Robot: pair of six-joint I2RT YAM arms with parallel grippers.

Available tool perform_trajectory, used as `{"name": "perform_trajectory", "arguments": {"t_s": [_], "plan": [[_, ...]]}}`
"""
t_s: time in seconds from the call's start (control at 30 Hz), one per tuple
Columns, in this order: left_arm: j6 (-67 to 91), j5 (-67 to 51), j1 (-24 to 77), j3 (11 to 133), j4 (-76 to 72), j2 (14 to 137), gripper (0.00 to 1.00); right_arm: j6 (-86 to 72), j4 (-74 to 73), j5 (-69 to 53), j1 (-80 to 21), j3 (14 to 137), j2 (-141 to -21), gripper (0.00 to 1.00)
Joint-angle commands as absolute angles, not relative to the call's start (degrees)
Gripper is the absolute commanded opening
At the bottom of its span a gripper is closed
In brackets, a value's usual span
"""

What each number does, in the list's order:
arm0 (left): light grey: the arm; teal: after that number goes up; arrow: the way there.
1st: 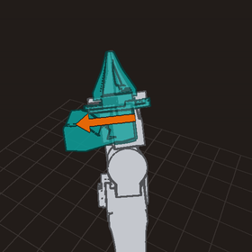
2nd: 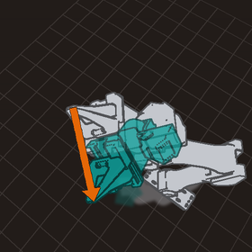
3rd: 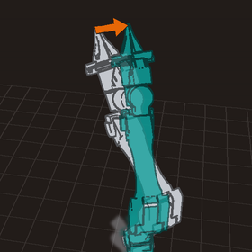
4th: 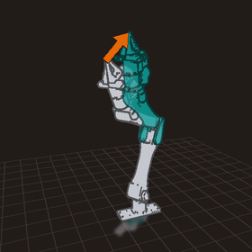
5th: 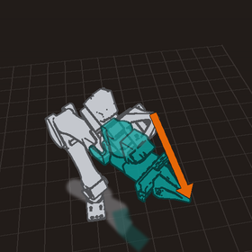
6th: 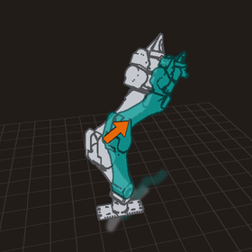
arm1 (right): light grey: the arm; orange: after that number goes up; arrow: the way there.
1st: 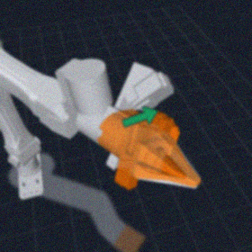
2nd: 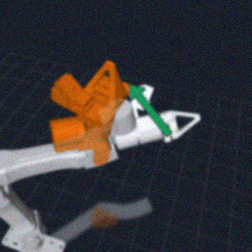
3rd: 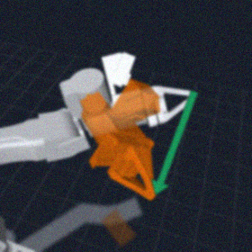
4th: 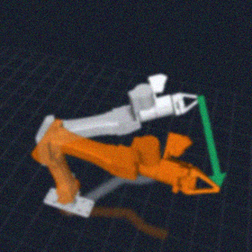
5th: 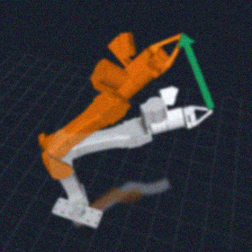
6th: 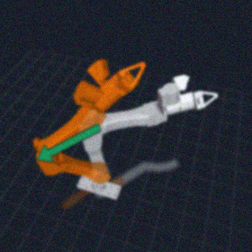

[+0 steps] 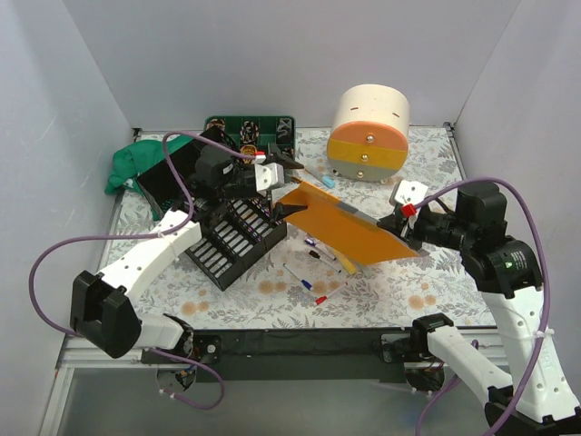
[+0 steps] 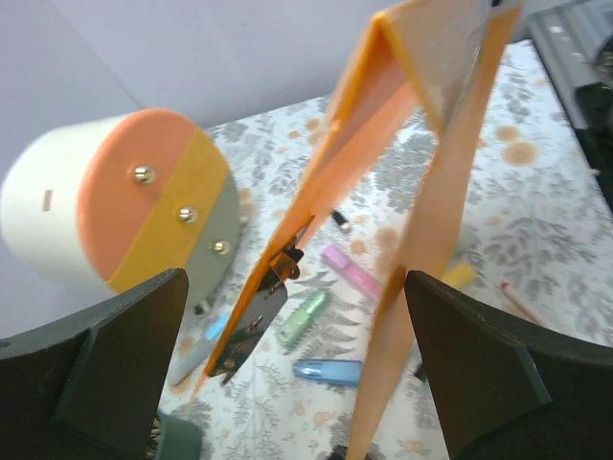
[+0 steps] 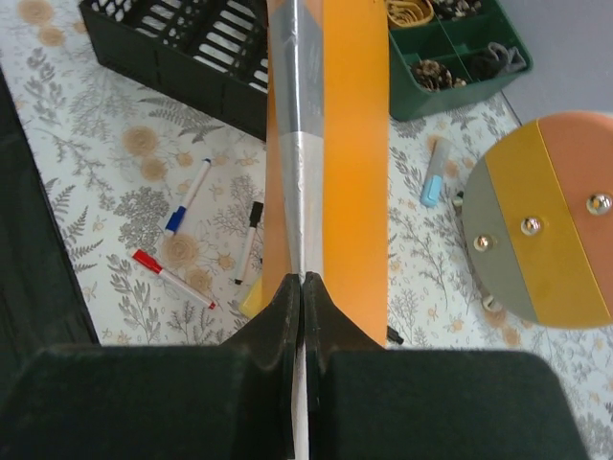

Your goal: Organize the desk

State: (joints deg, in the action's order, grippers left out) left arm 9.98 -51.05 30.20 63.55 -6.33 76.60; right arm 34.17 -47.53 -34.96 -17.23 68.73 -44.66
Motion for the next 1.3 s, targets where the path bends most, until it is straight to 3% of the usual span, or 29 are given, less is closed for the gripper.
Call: {"name": "perform_trajectory", "arguments": {"t_s": [0.0, 0.07, 0.17, 0.2, 0.3, 0.4, 0.47, 0.57, 0.6, 0.7, 0.77, 1.07, 1.27], "plan": [[4.22, -60.45, 30.23, 66.88, 10.0, 74.71, 0.97, 41.82, -50.09, -46.48, -17.31, 73.12, -43.94, 0.01], [4.48, -63.89, 30.23, 66.71, 11.07, 74.01, 0.94, 43.41, -50.89, -48.16, -17.31, 73.56, -44.47, 0.01], [4.57, -65.39, 30.23, 67.32, 13.44, 72.86, 0.76, 45.44, -51.85, -51.93, -17.31, 74.27, -45.52, 0.01], [4.57, -65.48, 30.15, 67.32, 14.06, 72.43, 0.6, 45.7, -51.86, -53.34, -17.31, 74.18, -45.79, 0.01], [5.01, -66.18, 30.23, 67.15, 14.41, 71.28, 0.38, 45.88, -51.5, -54.66, -17.31, 74.44, -46.93, 0.01], [5.1, -65.84, 30.23, 66.89, 14.68, 69.0, 0.0, 45.62, -51.15, -54.49, -17.31, 74.18, -47.55, 0.01], [8.25, -62.32, 30.23, 67.93, 13.98, 65.66, 0.0, 42.63, -49.13, -53.09, -17.31, 72.95, -47.64, 0.01], [10.28, -58.98, 30.15, 70.91, 14.41, 65.13, 0.0, 39.83, -47.47, -51.25, -17.31, 72.42, -48.16, 0.33], [10.72, -58.02, 30.15, 71.71, 14.68, 65.3, 0.0, 39.38, -47.55, -50.81, -17.31, 72.68, -48.43, 0.62], [10.38, -56.69, 30.15, 75.49, 16.78, 66.62, 0.0, 37.97, -47.72, -49.13, -17.31, 74.09, -50.01, 0.93], [10.37, -56.16, 30.23, 77.51, 19.93, 67.84, 0.0, 37.53, -47.64, -48.08, -17.31, 75.58, -51.41, 0.98], [10.99, -53.63, 30.94, 85.25, 28.64, 72.86, 0.0, 36.92, -54.13, -45.18, -19.42, 92.71, -64.41, 0.98], [9.93, -48.0, 33.22, 88.93, 34.53, 74.53, 0.0, 35.25, -55.89, -35.19, -30.13, 99.75, -71.27, 0.96]]}}
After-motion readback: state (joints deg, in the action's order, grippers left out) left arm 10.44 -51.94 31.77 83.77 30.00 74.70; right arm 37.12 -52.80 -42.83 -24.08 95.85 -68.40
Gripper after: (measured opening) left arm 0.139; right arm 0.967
